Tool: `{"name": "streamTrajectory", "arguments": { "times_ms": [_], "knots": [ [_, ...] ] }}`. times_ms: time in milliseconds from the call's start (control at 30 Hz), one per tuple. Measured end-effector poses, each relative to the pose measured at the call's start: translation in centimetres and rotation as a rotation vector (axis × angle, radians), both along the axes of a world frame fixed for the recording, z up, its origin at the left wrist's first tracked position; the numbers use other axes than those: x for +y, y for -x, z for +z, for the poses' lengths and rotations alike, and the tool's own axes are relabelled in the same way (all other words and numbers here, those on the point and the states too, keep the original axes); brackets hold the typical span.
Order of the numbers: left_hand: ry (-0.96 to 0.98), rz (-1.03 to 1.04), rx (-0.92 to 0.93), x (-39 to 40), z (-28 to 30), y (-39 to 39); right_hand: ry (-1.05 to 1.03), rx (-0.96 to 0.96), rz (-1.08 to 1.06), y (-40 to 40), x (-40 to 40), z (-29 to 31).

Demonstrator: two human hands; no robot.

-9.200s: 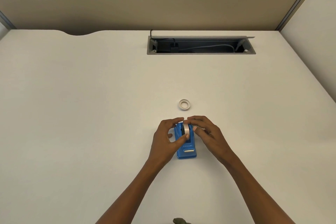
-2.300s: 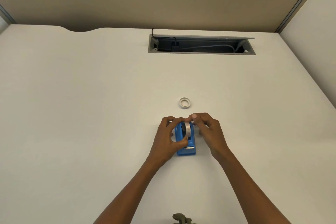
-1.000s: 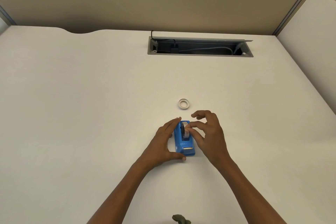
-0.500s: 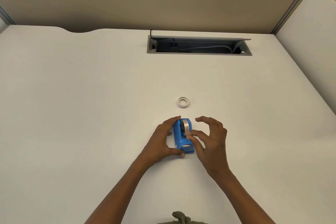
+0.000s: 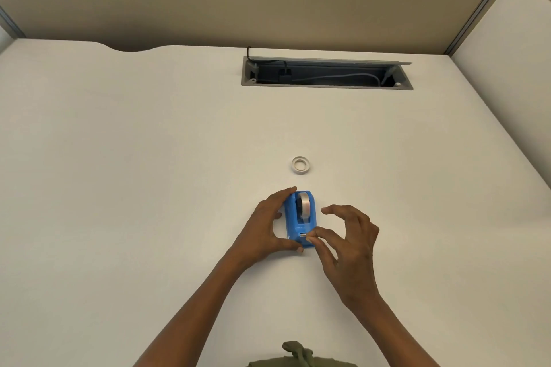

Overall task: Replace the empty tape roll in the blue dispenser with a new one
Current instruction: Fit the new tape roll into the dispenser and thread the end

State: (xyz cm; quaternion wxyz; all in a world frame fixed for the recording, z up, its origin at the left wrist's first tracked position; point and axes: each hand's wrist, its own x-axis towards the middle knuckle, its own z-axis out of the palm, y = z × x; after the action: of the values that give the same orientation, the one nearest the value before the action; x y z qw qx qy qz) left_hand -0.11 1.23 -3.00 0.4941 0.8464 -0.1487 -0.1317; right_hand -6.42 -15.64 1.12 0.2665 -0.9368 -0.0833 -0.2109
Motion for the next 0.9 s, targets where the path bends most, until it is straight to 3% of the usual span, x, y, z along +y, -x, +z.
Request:
{"name": "streamTrajectory", "arguments": {
  "times_ms": [900],
  "knots": [
    [-0.009,0.010,0.011,0.0,0.1,0.1,0.154,-0.129,0.049,0.4,0.1,-1.4]
  ]
}}
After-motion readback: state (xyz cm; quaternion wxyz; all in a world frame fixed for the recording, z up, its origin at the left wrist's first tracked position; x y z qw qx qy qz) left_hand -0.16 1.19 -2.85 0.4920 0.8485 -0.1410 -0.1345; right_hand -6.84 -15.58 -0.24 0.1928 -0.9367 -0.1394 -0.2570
